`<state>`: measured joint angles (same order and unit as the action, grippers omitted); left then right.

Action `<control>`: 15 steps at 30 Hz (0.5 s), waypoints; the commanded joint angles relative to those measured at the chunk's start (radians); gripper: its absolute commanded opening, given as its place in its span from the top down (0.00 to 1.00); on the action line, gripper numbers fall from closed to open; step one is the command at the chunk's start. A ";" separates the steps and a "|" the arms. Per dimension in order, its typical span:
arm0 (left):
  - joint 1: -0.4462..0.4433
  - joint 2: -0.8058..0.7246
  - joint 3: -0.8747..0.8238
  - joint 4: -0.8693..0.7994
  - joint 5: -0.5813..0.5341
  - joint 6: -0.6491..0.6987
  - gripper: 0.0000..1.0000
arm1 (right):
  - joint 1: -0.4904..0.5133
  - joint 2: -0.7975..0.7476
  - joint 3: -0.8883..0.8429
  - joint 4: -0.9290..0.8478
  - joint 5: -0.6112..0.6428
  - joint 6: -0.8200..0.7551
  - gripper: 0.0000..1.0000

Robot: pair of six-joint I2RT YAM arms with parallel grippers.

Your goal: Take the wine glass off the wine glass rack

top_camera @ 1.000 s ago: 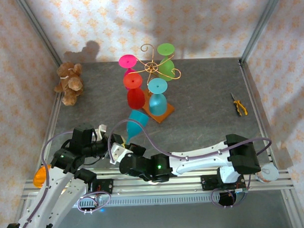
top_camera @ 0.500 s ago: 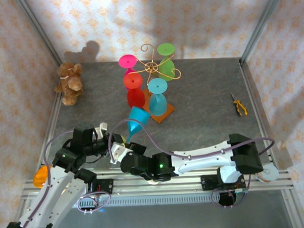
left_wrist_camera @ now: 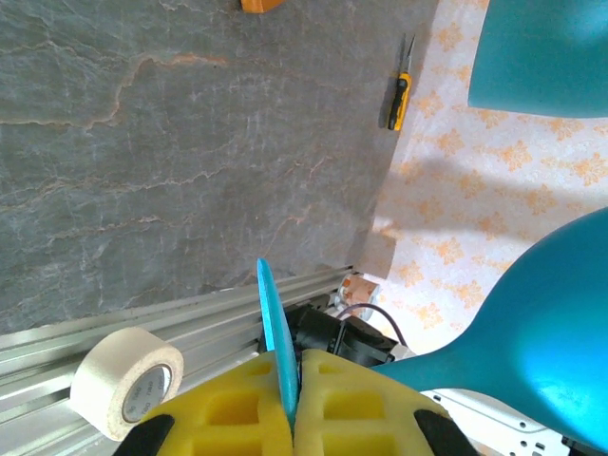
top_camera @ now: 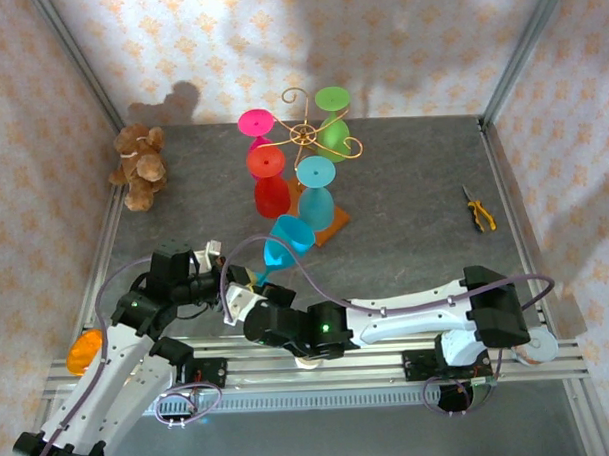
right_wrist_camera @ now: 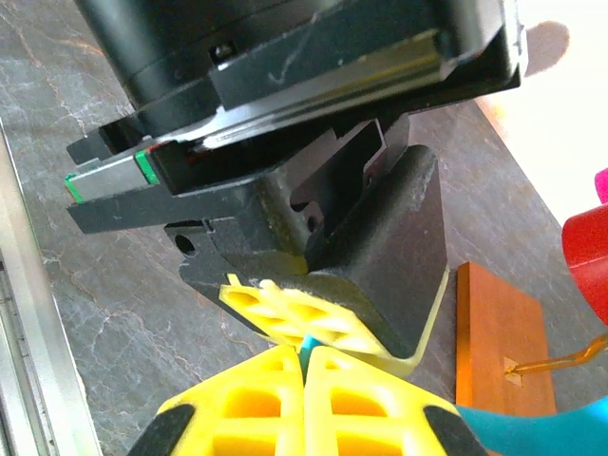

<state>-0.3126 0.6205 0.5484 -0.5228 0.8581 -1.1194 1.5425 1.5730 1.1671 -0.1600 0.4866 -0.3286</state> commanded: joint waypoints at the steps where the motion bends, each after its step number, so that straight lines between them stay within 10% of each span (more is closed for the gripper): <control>1: -0.004 0.016 -0.050 0.027 -0.048 0.032 1.00 | 0.016 -0.098 0.105 0.118 -0.055 0.040 1.00; 15: -0.003 -0.056 -0.118 0.229 -0.093 0.001 1.00 | 0.015 -0.151 0.138 -0.012 -0.073 0.203 0.85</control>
<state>-0.3141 0.5873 0.4473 -0.3985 0.7948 -1.1191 1.5570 1.4322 1.2743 -0.1200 0.4179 -0.1925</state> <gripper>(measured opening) 0.046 0.142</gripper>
